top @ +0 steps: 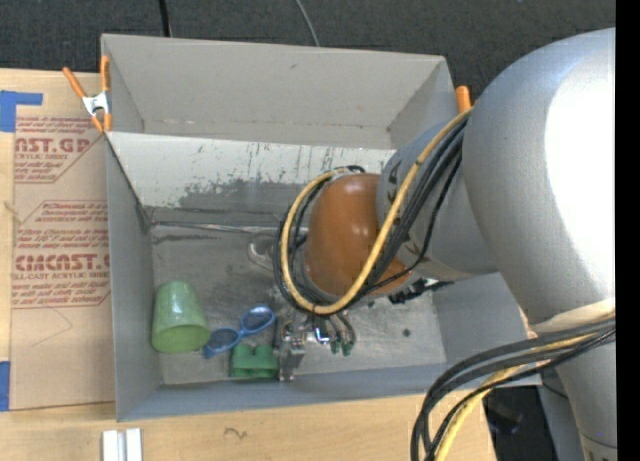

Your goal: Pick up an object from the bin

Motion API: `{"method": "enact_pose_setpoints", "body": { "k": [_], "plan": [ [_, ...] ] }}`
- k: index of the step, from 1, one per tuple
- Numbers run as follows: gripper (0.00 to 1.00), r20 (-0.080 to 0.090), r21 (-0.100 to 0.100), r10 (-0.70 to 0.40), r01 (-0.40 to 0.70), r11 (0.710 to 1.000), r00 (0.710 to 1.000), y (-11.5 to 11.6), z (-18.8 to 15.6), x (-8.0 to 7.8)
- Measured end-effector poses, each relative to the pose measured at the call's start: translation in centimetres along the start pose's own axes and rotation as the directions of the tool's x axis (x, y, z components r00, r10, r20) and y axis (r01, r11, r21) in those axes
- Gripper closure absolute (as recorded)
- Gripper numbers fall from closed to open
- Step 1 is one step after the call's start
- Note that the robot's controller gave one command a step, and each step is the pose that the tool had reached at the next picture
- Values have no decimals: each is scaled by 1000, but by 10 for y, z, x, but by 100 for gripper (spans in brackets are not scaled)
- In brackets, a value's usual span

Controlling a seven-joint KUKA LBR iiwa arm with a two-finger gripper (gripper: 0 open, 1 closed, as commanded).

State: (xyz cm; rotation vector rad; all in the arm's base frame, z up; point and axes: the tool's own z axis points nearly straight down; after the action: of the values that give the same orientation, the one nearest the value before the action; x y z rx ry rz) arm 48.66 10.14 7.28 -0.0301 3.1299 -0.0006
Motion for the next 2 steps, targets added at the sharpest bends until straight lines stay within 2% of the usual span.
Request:
{"method": "enact_pose_setpoints", "body": {
  "k": [1,2],
  "plan": [
    [0,6,0,-106,106,994,994,43,-1,1],
    [100,-14,-2,-106,106,994,994,45,0,5]
  ]
}}
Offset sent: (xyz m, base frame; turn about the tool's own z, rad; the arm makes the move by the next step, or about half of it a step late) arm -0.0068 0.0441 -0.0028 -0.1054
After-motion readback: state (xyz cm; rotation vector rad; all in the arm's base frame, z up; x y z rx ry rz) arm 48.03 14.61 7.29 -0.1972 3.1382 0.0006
